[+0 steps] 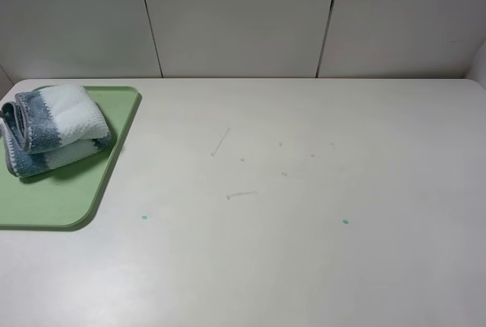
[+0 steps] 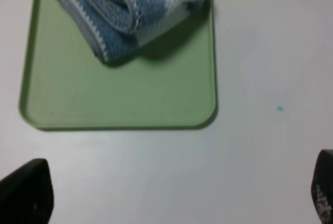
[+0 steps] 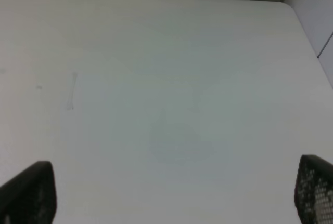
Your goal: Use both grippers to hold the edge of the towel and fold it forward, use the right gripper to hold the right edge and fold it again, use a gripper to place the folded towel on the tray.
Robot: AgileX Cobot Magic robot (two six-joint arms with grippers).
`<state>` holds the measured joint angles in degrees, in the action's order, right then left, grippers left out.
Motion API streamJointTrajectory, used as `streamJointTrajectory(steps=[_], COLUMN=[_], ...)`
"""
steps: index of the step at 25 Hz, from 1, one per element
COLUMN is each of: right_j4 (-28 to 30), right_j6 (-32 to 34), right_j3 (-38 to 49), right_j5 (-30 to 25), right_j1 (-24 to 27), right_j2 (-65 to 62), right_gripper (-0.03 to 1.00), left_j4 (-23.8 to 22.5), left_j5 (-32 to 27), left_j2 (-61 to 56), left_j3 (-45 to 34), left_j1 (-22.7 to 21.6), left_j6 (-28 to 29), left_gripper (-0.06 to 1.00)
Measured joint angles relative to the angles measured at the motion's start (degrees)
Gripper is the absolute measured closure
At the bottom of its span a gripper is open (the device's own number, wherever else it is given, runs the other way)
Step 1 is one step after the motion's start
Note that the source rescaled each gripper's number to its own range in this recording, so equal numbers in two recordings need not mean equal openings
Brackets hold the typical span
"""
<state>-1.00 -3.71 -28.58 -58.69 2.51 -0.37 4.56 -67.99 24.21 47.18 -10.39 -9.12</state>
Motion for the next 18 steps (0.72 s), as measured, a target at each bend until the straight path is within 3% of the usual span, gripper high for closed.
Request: streamJointTrajectory(steps=[5,10,13,18], right_j4=[0.0,0.0,0.0,0.0], right_j6=[0.0,0.0,0.0,0.0], right_j3=[0.0,0.0,0.0,0.0], right_j5=[0.0,0.0,0.0,0.0], right_j1=[0.0,0.0,0.0,0.0], right_j2=[0.0,0.0,0.0,0.0], right_gripper=[-0.03,-0.03,-0.03,-0.03], left_j4=[0.1,0.1,0.1,0.0], left_j5=[0.2,6.6,7.1,7.1], left_j2=[-12.8,-22.4,-24.4,-24.7], left_j3=[-5.3,-13.8,-18.1,-18.7], left_j1=[0.3,4.4,7.2,11.5], left_j6=[-0.1,-0.1,0.3,0.5], left_gripper=[-0.06,-0.06,-0.06,-0.06])
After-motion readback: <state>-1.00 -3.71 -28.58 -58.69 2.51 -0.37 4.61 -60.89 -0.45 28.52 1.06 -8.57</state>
